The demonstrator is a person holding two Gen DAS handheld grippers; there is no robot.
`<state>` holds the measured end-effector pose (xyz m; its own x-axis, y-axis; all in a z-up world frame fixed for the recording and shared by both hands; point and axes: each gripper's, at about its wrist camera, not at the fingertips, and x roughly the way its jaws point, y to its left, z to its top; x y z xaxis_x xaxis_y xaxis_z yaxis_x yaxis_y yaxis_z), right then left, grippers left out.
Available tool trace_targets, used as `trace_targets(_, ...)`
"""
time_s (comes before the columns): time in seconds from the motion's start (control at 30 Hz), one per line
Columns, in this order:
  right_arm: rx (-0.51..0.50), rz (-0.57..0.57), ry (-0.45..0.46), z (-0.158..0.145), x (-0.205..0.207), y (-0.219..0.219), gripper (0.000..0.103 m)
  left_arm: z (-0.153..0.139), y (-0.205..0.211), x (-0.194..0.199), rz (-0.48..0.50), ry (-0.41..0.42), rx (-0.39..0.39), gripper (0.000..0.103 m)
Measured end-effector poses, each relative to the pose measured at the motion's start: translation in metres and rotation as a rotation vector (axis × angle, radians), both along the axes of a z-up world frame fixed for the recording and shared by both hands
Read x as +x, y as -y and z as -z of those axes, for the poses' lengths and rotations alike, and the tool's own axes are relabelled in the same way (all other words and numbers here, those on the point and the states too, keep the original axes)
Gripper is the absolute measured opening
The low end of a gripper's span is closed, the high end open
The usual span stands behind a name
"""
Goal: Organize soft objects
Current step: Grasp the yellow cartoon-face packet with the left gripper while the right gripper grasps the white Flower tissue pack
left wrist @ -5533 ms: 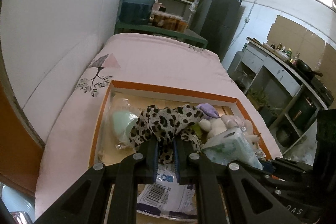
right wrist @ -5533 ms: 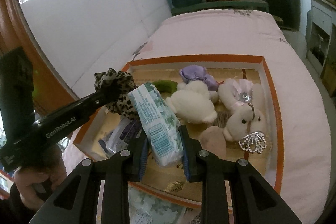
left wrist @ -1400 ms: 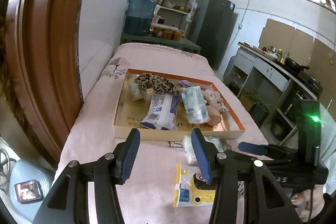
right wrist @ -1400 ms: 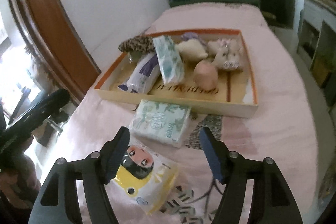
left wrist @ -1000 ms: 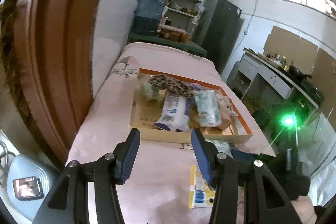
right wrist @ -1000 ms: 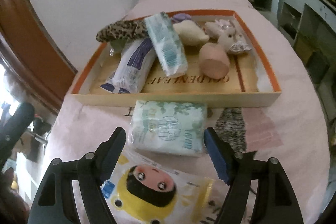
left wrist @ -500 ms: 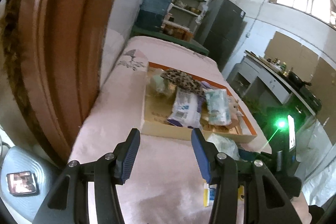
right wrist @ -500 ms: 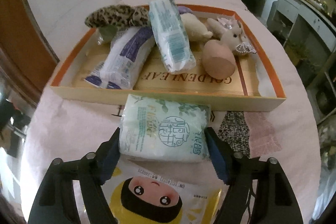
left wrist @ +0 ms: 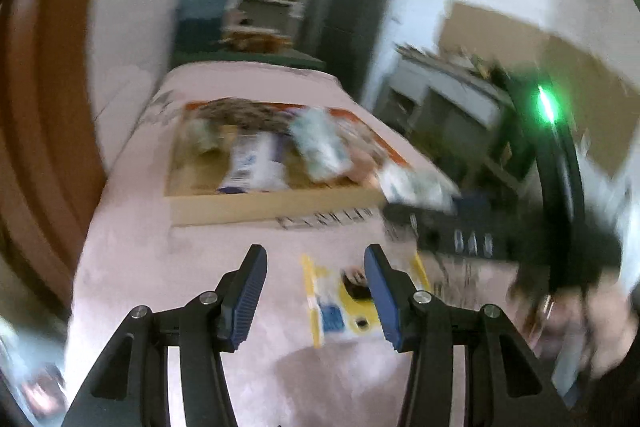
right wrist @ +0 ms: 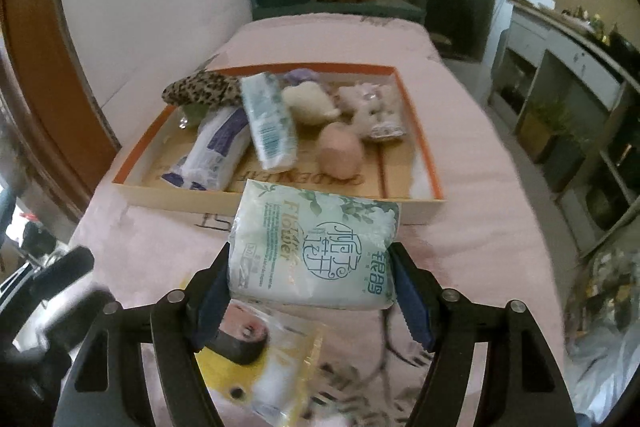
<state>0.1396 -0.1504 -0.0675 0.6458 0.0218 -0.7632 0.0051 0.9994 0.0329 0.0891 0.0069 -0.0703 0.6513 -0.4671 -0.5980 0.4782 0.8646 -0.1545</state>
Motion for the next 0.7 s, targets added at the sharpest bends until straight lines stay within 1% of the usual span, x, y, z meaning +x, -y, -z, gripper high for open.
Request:
trace_targets(0.07,-0.012,0.004,0.012,-0.004,-0.009,0.005,0.075,0.0,0.017,-0.015,0.115,0.076,0.145,0.051)
trace_targets(0.1,-0.019,0.006,0.016,-0.006,-0.012,0.008,0.075,0.001,0.027,-0.024,0.192,0.13,0.237,0.051)
trace_targets(0.2,-0.019,0.021,0.025,-0.01,-0.023,0.021,0.075,0.013,0.046,-0.042,0.374,0.251,0.459,0.051)
trace_targets(0.23,-0.011,0.03,0.029,-0.011,-0.025,0.026,0.075,0.017,0.051,-0.044,0.408,0.262,0.498,0.051)
trace_targets(0.37,0.035,0.069,0.034,-0.013,-0.036,0.043,0.075,0.03,0.065,-0.036,0.533,0.22,0.547,0.051)
trace_targets(0.4,0.052,0.079,0.031,-0.012,-0.037,0.048,0.075,0.036,0.069,-0.037,0.575,0.228,0.578,0.051)
trace_targets(0.5,0.067,0.096,0.019,-0.009,-0.042,0.058,0.075,0.052,0.075,-0.039,0.632,0.281,0.672,0.051)
trace_targets(0.57,0.068,0.106,0.015,-0.009,-0.043,0.064,0.075,0.054,0.078,-0.035,0.642,0.298,0.659,0.053)
trace_targets(0.63,0.081,0.116,0.011,-0.006,-0.042,0.068,0.075,0.056,0.083,-0.025,0.645,0.289,0.65,0.053)
trace_targets(0.7,0.096,0.119,0.01,-0.005,-0.041,0.071,0.075,0.055,0.087,-0.015,0.659,0.276,0.626,0.053)
